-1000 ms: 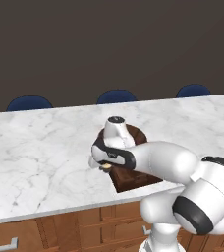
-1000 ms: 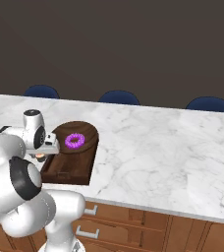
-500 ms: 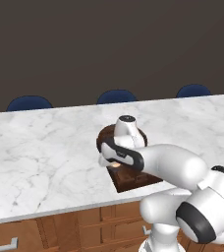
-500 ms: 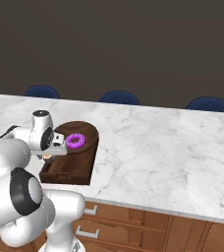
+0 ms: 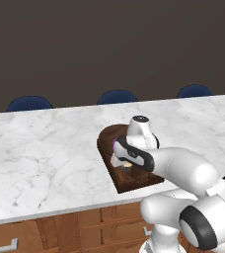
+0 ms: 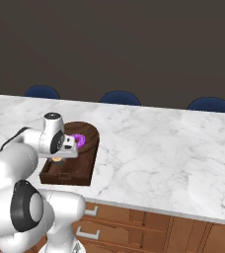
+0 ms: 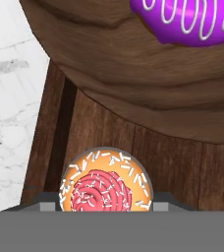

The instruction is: Place the bowl with donut and the cupcake onto the tray.

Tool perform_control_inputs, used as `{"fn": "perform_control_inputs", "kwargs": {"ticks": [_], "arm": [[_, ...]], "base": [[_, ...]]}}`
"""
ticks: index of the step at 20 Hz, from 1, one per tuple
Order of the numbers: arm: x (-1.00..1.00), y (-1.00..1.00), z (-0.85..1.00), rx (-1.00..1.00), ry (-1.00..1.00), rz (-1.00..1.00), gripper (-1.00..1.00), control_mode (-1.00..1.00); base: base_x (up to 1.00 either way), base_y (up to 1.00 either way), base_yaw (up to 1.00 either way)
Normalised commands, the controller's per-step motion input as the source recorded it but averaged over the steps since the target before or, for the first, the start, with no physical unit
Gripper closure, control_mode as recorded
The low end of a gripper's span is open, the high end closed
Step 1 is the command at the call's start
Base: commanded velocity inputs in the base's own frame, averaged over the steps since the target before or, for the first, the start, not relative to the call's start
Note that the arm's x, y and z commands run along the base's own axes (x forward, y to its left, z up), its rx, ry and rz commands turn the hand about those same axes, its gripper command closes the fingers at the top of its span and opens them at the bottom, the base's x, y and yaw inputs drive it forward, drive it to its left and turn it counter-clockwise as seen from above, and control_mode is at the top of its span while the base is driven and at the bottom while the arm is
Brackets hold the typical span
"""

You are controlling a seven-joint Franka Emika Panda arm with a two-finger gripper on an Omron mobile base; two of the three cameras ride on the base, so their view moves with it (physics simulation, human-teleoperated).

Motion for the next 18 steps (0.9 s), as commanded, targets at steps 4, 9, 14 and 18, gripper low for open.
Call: {"fn": "perform_control_inputs", "kwargs": {"ticks": [4,9,14,18], "arm": [[0.0,-0.39,-0.01,0.0,0.0,0.0,1.0,-1.0],[0.0,-0.31,-0.09,0.0,0.0,0.0,1.0,-1.0],[0.0,-0.19,-0.13,0.0,0.0,0.0,1.0,-1.0],[0.0,-0.16,-0.06,0.0,0.0,0.0,1.0,-1.0]], "base": [[0.0,0.0,0.0],[0.0,0.0,0.0],[0.0,0.0,0.0],[0.0,0.0,0.0]]}}
